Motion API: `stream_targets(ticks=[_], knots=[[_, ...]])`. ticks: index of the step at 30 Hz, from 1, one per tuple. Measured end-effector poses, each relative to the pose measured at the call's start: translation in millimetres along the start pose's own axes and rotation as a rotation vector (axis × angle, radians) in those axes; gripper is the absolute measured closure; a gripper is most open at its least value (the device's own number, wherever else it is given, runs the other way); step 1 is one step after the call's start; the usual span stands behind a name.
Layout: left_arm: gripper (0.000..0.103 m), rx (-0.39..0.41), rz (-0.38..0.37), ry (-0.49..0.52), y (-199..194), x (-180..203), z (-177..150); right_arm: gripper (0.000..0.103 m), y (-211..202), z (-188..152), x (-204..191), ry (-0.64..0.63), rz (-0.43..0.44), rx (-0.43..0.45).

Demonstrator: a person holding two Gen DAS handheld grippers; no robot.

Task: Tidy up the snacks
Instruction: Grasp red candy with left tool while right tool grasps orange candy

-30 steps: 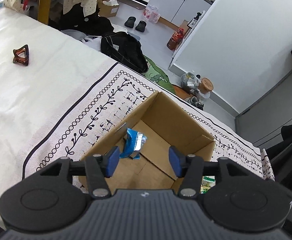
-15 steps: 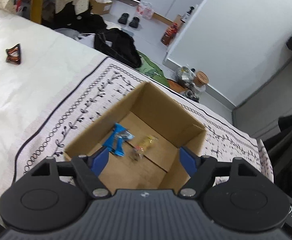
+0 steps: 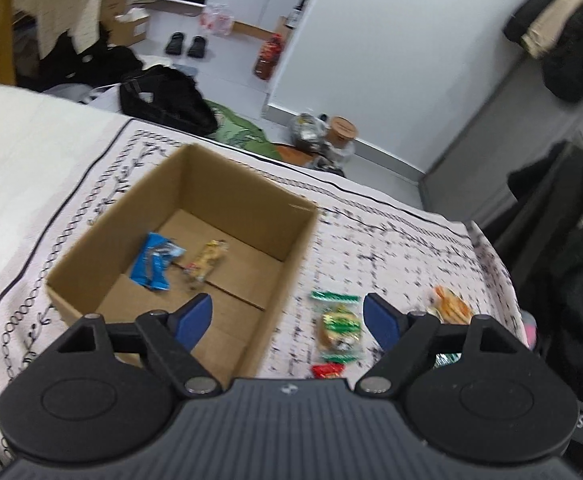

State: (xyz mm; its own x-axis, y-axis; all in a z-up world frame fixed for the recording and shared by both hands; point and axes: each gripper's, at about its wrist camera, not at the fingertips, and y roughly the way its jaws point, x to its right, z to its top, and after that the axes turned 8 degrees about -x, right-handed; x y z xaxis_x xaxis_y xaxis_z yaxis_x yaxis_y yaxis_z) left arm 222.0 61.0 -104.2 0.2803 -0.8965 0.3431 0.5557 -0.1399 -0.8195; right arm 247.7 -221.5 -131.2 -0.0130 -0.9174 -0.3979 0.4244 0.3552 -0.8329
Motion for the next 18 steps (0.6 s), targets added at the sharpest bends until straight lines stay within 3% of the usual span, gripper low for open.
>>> stream_targets(ticks=[12,18], knots=[[0.026,-0.063,-0.097,0.16,12.6,46.2,-29.7,0.052,2.2,-7.5,40.3,0.052,-0.001,-0.015],[0.039,-0.109,-0.115,0.209,24.9,59.8,-42.3,0.065,16.7,-12.3,59.0,0.094,-0.006,-0.038]])
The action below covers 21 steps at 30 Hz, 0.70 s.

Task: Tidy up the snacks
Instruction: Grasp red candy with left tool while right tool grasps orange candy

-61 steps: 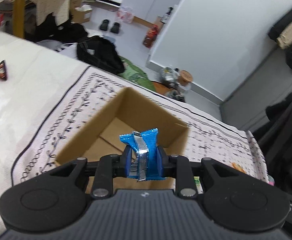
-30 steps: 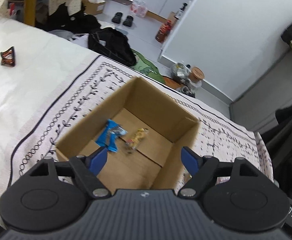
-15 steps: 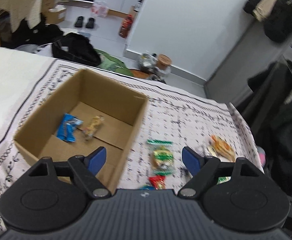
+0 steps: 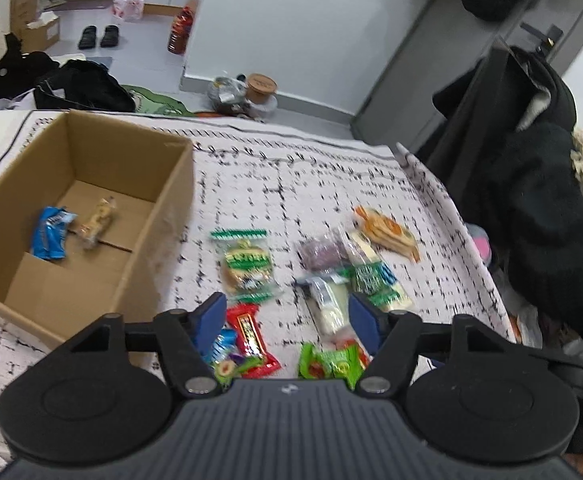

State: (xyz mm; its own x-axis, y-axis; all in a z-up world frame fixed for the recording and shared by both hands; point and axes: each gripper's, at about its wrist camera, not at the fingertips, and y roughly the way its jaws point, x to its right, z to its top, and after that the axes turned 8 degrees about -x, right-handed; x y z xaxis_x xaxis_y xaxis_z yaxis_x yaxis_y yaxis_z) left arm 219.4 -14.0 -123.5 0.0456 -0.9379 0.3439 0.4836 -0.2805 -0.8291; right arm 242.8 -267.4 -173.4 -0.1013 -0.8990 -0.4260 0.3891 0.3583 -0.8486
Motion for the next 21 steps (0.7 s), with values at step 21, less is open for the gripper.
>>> stream_targets(ticks=[21], knots=[[0.068,-0.171,0.066,-0.014,73.0,1.6,-5.0,0.075,52.6,3.5,9.4,-0.04,-0.044,-0.109]])
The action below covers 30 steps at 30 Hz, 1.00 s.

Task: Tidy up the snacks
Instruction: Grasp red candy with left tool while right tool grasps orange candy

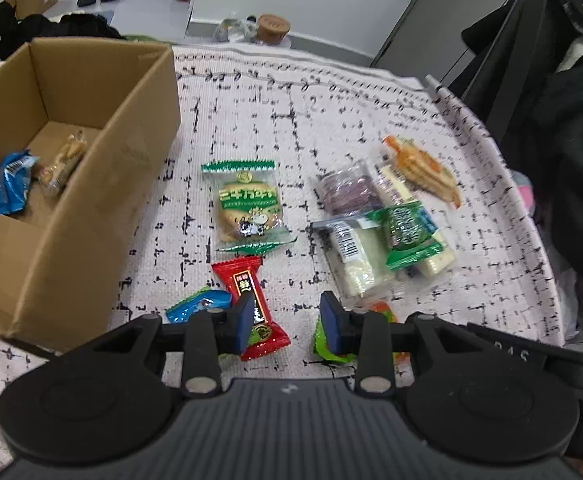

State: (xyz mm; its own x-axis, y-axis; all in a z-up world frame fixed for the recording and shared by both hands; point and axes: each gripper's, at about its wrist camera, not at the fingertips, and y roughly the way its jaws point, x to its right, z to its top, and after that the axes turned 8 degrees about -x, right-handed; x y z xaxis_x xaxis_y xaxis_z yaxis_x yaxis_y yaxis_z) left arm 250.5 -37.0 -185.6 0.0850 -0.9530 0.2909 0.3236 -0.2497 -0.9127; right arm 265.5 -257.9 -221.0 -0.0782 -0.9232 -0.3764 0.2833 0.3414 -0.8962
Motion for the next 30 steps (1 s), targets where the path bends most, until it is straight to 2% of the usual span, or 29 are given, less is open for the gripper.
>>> stream_targets(ticks=[12,16,19,20,21,24,27,30], knots=[[0.067,-0.115,0.11,-0.059,41.5,-8.0,11.7,0.071,23.4,3.0,-10.5,-0.077,-0.01,-0.063],[0.067,-0.102,0.114,-0.042,44.3,-6.5,11.9,0.081,23.2,1.9,-13.1,-0.093,-0.021,-0.06],[0.07,-0.101,0.12,-0.018,45.2,-3.0,10.6,0.083,19.2,1.4,-11.9,-0.088,-0.011,-0.055],[0.079,-0.099,0.126,-0.011,44.7,-2.0,10.0,0.083,17.5,0.8,-11.7,-0.084,-0.007,-0.048],[0.083,-0.099,0.132,-0.006,44.5,-1.4,9.8,0.084,15.8,0.4,-11.3,-0.078,0.002,-0.043],[0.084,-0.097,0.116,-0.022,40.7,-3.6,9.1,0.084,8.0,-1.0,-8.4,-0.065,0.027,-0.026],[0.085,-0.055,0.125,-0.004,29.0,-0.7,7.7,0.084,-4.8,-4.1,-6.1,-0.052,0.056,0.002],[0.085,-0.016,0.104,-0.001,13.3,1.7,5.9,0.085,-17.8,-7.8,-7.6,-0.041,0.063,0.036]])
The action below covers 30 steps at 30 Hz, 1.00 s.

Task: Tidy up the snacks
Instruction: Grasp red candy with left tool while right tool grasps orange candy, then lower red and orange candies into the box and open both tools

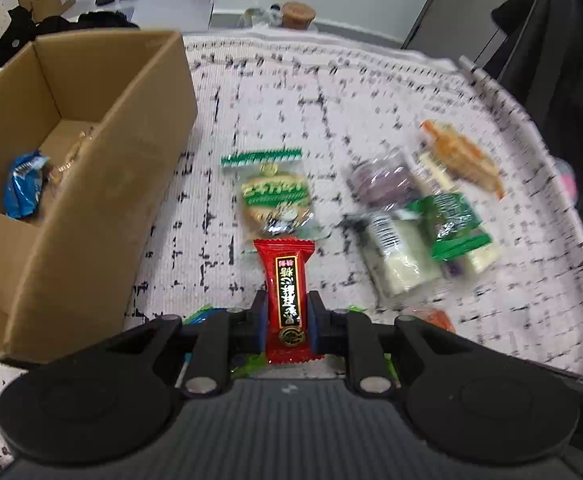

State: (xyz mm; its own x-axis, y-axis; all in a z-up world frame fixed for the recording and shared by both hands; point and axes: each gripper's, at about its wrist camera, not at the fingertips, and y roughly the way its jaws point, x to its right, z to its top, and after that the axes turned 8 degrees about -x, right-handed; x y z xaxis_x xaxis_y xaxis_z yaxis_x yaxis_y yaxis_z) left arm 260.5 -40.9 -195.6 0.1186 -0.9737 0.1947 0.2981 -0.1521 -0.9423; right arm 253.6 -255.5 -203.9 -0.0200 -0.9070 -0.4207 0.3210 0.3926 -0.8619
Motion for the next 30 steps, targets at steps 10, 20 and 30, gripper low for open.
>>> stream_targets(ticks=[10,20,30], knots=[[0.085,0.098,-0.057,-0.018,-41.3,-6.0,-4.1,0.085,-34.2,0.5,-25.9,-0.005,0.036,0.099],[0.085,0.175,-0.112,-0.07,-71.6,-30.4,-6.6,0.085,-42.4,1.8,-73.9,-0.06,0.076,0.135],[0.085,0.257,-0.099,-0.186,-98.2,-74.8,3.3,0.085,-39.1,7.2,-119.2,-0.11,0.106,0.148]])
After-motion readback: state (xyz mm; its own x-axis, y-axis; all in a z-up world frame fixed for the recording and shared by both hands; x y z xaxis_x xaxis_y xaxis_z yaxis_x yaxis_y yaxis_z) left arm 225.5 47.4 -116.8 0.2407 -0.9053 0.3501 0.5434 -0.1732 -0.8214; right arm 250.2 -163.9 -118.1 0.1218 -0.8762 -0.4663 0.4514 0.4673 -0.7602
